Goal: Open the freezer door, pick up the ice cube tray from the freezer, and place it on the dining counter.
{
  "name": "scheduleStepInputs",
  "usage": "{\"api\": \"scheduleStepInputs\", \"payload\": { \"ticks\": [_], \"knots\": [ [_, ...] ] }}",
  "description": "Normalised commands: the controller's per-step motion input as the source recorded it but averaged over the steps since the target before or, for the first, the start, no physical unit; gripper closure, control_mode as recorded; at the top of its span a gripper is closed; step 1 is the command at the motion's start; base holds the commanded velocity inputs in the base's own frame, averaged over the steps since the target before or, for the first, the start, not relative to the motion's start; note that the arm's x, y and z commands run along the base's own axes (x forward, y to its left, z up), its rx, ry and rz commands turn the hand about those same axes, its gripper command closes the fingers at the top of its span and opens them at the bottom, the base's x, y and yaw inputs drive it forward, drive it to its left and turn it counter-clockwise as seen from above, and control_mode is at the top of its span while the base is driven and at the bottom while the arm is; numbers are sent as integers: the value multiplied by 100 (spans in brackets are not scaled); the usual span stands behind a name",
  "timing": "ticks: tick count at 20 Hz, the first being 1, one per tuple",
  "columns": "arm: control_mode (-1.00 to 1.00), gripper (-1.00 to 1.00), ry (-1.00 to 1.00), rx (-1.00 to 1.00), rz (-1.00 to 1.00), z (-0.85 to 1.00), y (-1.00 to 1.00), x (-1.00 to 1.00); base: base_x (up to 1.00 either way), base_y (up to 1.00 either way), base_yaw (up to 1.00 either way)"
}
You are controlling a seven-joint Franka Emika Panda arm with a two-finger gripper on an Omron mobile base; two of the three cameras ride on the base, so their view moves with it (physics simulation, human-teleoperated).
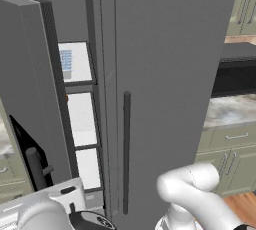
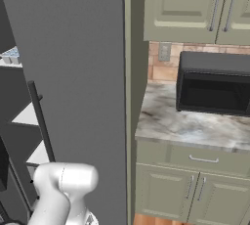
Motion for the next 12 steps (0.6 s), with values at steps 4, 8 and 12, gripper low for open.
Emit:
{"api": "scheduleStepInputs", "payload": {
  "ticks": [4, 8, 12],
  "knots": [
    [-100, -100, -11, 7, 20, 44, -74, 0, 0, 0, 0],
    [-100, -100, -12, 10, 22, 35, -76, 0, 0, 0, 0],
    [-100, -100, -15, 11, 23, 37, -68, 0, 0, 0, 0]
  ]
}}
